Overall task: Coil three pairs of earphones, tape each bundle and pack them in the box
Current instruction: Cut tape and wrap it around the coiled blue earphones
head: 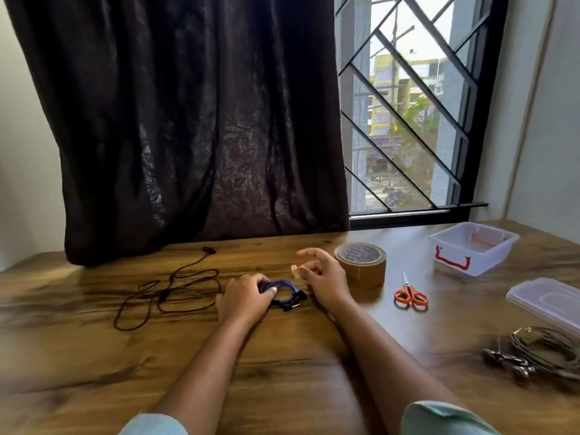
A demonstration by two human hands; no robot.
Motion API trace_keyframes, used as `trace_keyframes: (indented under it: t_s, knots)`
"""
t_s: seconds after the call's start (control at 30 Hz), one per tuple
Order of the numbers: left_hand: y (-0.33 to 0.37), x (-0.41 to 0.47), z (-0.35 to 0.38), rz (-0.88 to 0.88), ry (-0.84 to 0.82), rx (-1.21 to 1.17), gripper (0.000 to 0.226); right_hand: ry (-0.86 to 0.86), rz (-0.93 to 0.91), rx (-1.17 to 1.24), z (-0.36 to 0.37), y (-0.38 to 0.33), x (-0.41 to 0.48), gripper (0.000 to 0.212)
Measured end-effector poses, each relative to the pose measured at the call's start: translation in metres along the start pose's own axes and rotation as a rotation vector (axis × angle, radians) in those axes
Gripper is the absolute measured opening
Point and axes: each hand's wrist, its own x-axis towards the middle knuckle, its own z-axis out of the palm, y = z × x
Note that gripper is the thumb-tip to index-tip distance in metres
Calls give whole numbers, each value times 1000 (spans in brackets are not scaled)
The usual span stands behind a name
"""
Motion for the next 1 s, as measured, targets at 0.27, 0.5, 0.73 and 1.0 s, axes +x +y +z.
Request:
trace_keyframes:
  t_s: [0.27, 0.5, 0.73, 1.0]
  knots:
    - [-6, 8, 1, 31, -51, -196, 10, -183, -398, -420, 7, 3, 4, 23]
    - [12, 5, 0, 159, -173, -726, 14, -132, -643, -585, -4, -8, 6, 15]
    - [17, 5, -3, 73, -325, -1096, 21, -160, -751, -686, -4, -18, 3, 29]
    - [18, 9, -3, 94, -350, -1203, 15, -171, -844, -801, -9, -25, 0, 30]
